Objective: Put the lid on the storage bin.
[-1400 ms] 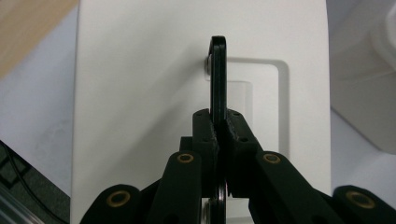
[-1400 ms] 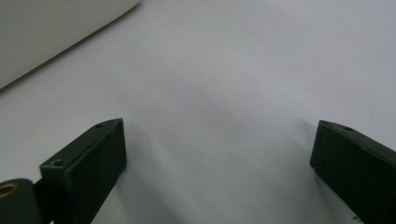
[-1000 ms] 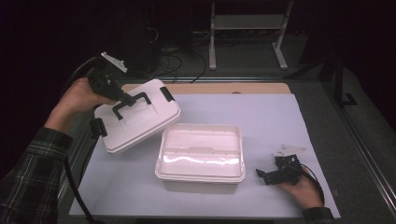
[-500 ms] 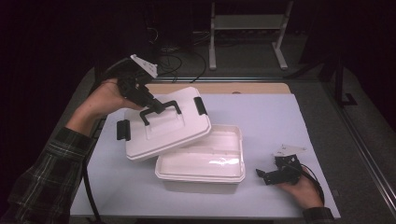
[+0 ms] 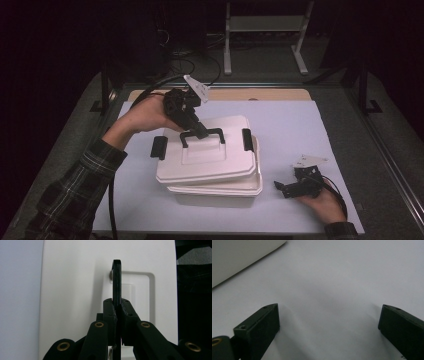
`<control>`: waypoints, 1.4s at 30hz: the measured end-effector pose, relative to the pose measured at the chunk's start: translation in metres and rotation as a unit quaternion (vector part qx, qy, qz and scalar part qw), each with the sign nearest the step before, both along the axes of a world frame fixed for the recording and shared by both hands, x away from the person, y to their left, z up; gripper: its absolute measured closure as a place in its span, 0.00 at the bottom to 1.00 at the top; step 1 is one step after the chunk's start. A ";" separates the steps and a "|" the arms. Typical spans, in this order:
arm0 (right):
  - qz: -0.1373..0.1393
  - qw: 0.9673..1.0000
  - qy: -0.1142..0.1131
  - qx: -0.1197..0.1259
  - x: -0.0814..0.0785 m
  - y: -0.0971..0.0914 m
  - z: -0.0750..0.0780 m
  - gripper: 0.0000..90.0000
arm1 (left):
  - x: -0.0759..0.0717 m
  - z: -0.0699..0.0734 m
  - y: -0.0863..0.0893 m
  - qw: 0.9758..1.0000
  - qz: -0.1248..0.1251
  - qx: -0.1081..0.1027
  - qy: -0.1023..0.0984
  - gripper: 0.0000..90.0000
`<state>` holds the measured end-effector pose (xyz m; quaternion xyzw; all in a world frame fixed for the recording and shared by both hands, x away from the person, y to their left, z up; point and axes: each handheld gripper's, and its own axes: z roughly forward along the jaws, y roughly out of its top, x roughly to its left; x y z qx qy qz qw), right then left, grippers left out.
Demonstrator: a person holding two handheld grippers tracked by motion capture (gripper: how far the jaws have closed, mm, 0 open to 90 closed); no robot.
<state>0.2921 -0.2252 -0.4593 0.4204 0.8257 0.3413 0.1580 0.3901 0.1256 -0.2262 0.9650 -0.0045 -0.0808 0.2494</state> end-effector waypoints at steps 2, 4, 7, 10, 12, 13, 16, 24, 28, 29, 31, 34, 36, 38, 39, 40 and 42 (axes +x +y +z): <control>0.000 1.000 0.000 0.000 0.000 0.000 0.000 0.03 | -0.002 -0.002 -0.007 1.000 -0.007 0.001 0.000 0.94; 0.000 1.000 0.000 0.000 0.000 0.000 0.000 0.03 | -0.004 -0.004 -0.014 1.000 -0.013 0.002 -0.002 0.94; 0.000 1.000 0.000 0.001 0.000 0.000 0.000 0.03 | -0.007 -0.010 -0.023 1.000 -0.025 0.010 0.001 0.94; -0.001 1.000 0.000 0.001 0.000 0.000 0.000 0.03 | -0.008 -0.016 -0.029 0.999 -0.031 0.022 0.001 0.94; 0.000 1.000 -0.001 0.000 0.000 0.000 0.000 0.03 | -0.009 -0.021 -0.031 0.999 -0.027 0.025 0.001 0.94; -0.001 1.000 0.000 0.001 0.000 0.000 0.000 0.03 | -0.009 -0.022 -0.031 0.999 -0.028 0.028 -0.001 0.94; 0.000 1.000 0.001 0.001 0.000 0.000 0.000 0.03 | -0.009 -0.028 -0.033 0.999 -0.028 0.030 0.004 0.94; 0.000 1.000 0.000 0.000 0.000 0.000 0.000 0.03 | -0.010 -0.030 -0.035 0.999 -0.028 0.034 0.003 0.93; -0.001 1.000 0.000 0.000 0.000 0.000 0.000 0.03 | -0.009 -0.024 -0.026 1.000 -0.015 0.015 0.001 0.78; -0.001 1.000 0.000 0.000 0.000 0.000 0.000 0.03 | -0.009 -0.021 -0.023 1.000 -0.013 0.011 -0.001 0.75; -0.001 1.000 0.000 0.000 0.000 0.000 0.000 0.03 | -0.009 -0.018 -0.016 1.000 -0.002 0.008 -0.005 0.68; -0.001 1.000 0.000 0.001 0.000 0.000 0.000 0.03 | -0.007 -0.015 -0.001 1.000 0.018 -0.008 -0.002 0.55; -0.001 1.000 0.000 0.001 0.000 0.000 0.000 0.03 | -0.007 -0.016 0.006 0.999 0.030 -0.015 -0.002 0.47; 0.000 1.000 0.000 0.001 0.000 0.000 0.000 0.03 | -0.007 -0.016 0.017 0.999 0.046 -0.017 -0.007 0.41; 0.000 1.000 0.000 0.001 0.000 0.000 0.000 0.03 | -0.008 -0.017 0.023 0.998 0.052 -0.021 -0.010 0.39; -0.001 1.000 0.000 0.001 0.000 0.000 0.000 0.03 | -0.008 -0.017 0.027 0.998 0.057 -0.022 -0.011 0.37; 0.000 1.000 0.000 0.001 0.000 0.000 0.000 0.03 | -0.009 -0.019 0.039 0.997 0.069 -0.026 -0.017 0.32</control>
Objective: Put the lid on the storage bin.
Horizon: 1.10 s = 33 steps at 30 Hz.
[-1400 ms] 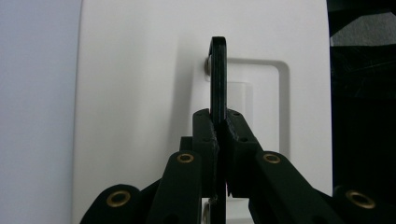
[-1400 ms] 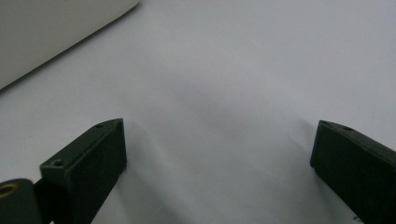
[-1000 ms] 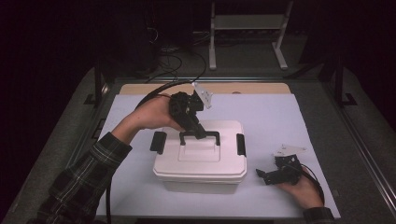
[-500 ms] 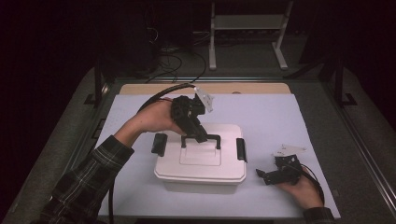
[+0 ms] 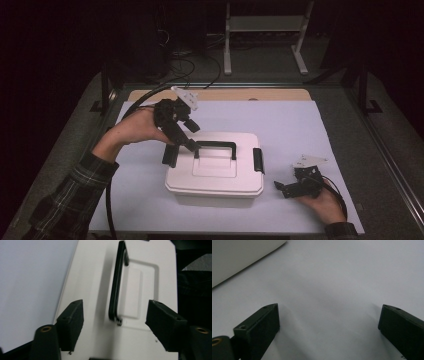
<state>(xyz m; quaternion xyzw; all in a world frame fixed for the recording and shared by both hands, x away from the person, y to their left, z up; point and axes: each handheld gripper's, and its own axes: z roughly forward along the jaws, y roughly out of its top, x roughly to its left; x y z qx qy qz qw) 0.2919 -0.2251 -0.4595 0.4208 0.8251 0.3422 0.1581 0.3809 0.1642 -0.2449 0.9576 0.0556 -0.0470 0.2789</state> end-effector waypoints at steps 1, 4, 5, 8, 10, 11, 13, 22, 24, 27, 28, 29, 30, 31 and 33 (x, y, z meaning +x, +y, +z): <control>0.000 1.000 0.000 0.000 0.000 0.000 0.000 0.03 | -0.001 -0.001 0.007 1.000 0.007 -0.002 -0.004 0.30; 0.000 1.000 0.000 -0.001 0.000 0.000 0.000 0.03 | -0.004 -0.003 0.025 0.999 0.028 -0.006 -0.016 0.23; 0.000 1.000 0.000 0.000 0.000 0.000 0.000 0.03 | -0.005 -0.004 0.031 0.999 0.034 -0.006 -0.018 0.21; 0.000 1.000 0.000 0.000 0.000 0.000 0.000 0.03 | -0.007 -0.008 0.048 0.998 0.055 -0.008 -0.023 0.18; 0.000 1.000 0.000 0.000 0.000 0.000 0.000 0.03 | -0.009 -0.012 0.062 0.997 0.072 -0.011 -0.024 0.17; 0.000 1.000 0.000 0.000 0.000 0.000 0.000 0.03 | -0.010 -0.014 0.068 0.996 0.080 -0.013 -0.027 0.16; 0.000 1.000 0.000 -0.001 0.000 0.000 0.000 0.03 | -0.012 -0.017 0.081 0.995 0.095 -0.017 -0.031 0.16; 0.000 1.000 0.000 -0.001 0.000 0.000 0.000 0.03 | -0.027 -0.043 0.128 0.986 0.157 -0.033 -0.044 0.15; 0.000 1.000 0.000 -0.001 0.000 0.000 0.000 0.03 | -0.029 -0.050 0.135 0.985 0.165 -0.034 -0.045 0.15; 0.000 1.000 0.000 -0.001 0.000 0.000 0.000 0.03 | -0.036 -0.068 0.151 0.980 0.189 -0.035 -0.048 0.14; 0.000 1.000 0.000 -0.001 0.000 0.000 0.000 0.03 | -0.036 -0.068 0.151 0.980 0.189 -0.035 -0.048 0.14; 0.000 1.000 0.000 -0.001 0.000 0.000 0.000 0.03 | -0.039 -0.079 0.157 0.977 0.204 -0.033 -0.053 0.14; 0.000 1.000 0.000 -0.001 0.000 0.000 0.000 0.03 | -0.039 -0.079 0.157 0.977 0.204 -0.033 -0.053 0.14; 0.000 1.000 0.000 -0.001 0.000 0.000 0.000 0.03 | -0.042 -0.088 0.163 0.974 0.219 -0.030 -0.059 0.14; 0.000 1.000 0.000 -0.001 0.000 0.000 0.000 0.03 | -0.045 -0.097 0.168 0.969 0.235 -0.025 -0.073 0.14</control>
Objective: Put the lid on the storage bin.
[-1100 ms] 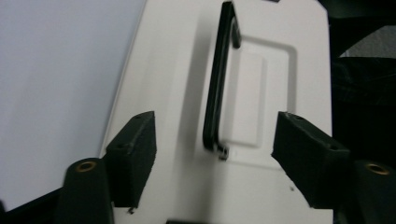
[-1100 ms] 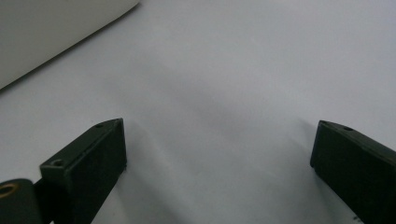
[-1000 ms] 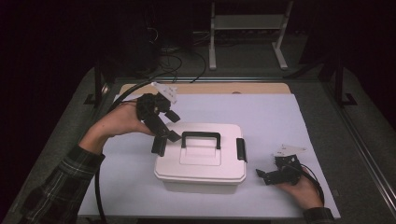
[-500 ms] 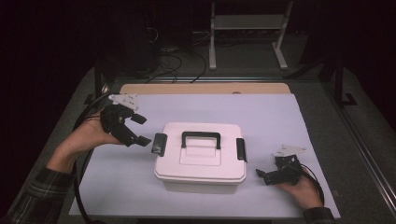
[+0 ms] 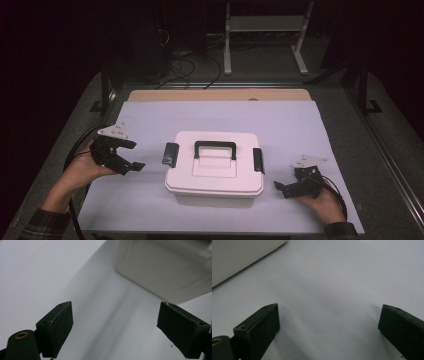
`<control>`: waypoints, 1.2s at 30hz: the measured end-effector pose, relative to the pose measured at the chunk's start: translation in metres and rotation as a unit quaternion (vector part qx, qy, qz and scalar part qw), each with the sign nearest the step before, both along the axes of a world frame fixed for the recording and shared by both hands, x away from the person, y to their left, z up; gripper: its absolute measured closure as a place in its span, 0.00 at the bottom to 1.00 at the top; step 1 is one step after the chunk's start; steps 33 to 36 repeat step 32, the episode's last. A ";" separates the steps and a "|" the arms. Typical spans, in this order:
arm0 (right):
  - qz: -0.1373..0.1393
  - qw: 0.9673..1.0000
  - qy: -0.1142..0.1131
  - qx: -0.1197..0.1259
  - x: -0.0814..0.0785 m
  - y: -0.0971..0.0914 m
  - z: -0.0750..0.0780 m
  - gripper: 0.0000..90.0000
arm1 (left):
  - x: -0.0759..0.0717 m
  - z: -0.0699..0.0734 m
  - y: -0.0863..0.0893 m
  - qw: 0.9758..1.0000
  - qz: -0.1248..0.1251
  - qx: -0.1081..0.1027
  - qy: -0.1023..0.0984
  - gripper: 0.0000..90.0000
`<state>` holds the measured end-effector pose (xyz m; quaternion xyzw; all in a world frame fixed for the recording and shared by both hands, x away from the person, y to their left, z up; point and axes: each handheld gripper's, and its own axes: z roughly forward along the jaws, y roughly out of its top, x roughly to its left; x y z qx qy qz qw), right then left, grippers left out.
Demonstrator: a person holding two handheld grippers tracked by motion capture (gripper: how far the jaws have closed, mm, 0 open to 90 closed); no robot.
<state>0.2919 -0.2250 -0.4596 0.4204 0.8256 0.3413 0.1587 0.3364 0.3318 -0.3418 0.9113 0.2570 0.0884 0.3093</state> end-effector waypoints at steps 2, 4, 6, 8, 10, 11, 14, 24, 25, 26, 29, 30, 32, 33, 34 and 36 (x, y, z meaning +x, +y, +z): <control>0.000 1.000 0.000 0.000 0.000 0.000 0.000 0.03 | -0.002 -0.005 0.002 1.000 0.011 -0.001 -0.005 0.14; 0.000 1.000 0.000 0.000 0.000 0.000 0.000 0.03 | -0.006 -0.019 0.008 0.999 0.031 0.001 -0.016 0.14; 0.000 1.000 0.000 0.000 0.000 0.000 0.000 0.03 | -0.007 -0.028 0.011 0.999 0.041 -0.001 -0.018 0.14; 0.000 1.000 0.000 0.000 0.000 0.000 0.000 0.03 | -0.009 -0.035 0.012 0.999 0.050 -0.003 -0.019 0.14; 0.000 1.000 0.000 0.000 0.000 0.000 0.000 0.03 | -0.011 -0.042 0.014 0.998 0.059 -0.004 -0.024 0.14; 0.000 1.000 0.000 0.000 0.000 0.000 0.000 0.03 | -0.012 -0.046 0.014 0.998 0.063 -0.004 -0.028 0.14; 0.000 1.000 0.000 0.000 0.000 0.000 0.000 0.03 | -0.013 -0.056 0.014 0.997 0.076 -0.006 -0.032 0.14; 0.000 1.000 0.000 0.000 0.000 0.000 0.000 0.03 | -0.016 -0.084 0.015 0.995 0.100 0.001 -0.027 0.13; 0.000 1.000 0.000 0.000 0.000 0.000 0.000 0.03 | -0.016 -0.084 0.015 0.995 0.100 0.001 -0.027 0.13; 0.000 1.000 0.000 0.000 0.000 0.000 0.000 0.03 | -0.016 -0.085 0.015 0.995 0.099 0.003 -0.026 0.13; 0.000 1.000 0.000 -0.001 0.000 0.000 0.000 0.03 | -0.018 -0.089 0.015 0.994 0.104 0.001 -0.028 0.13; 0.000 1.000 0.000 -0.001 0.000 0.000 0.000 0.03 | -0.018 -0.089 0.015 0.994 0.104 0.001 -0.028 0.13; 0.000 1.000 -0.001 0.000 0.000 0.000 0.000 0.03 | -0.018 -0.091 0.015 0.994 0.105 0.001 -0.026 0.13; 0.000 1.000 -0.001 0.000 0.000 0.000 0.000 0.03 | -0.018 -0.091 0.015 0.994 0.105 0.001 -0.026 0.13; 0.000 1.000 -0.001 0.000 0.000 0.000 0.000 0.03 | -0.018 -0.091 0.015 0.994 0.105 0.001 -0.026 0.13; 0.000 1.000 -0.001 0.000 0.000 0.000 0.000 0.03 | -0.018 -0.091 0.015 0.994 0.105 0.001 -0.026 0.13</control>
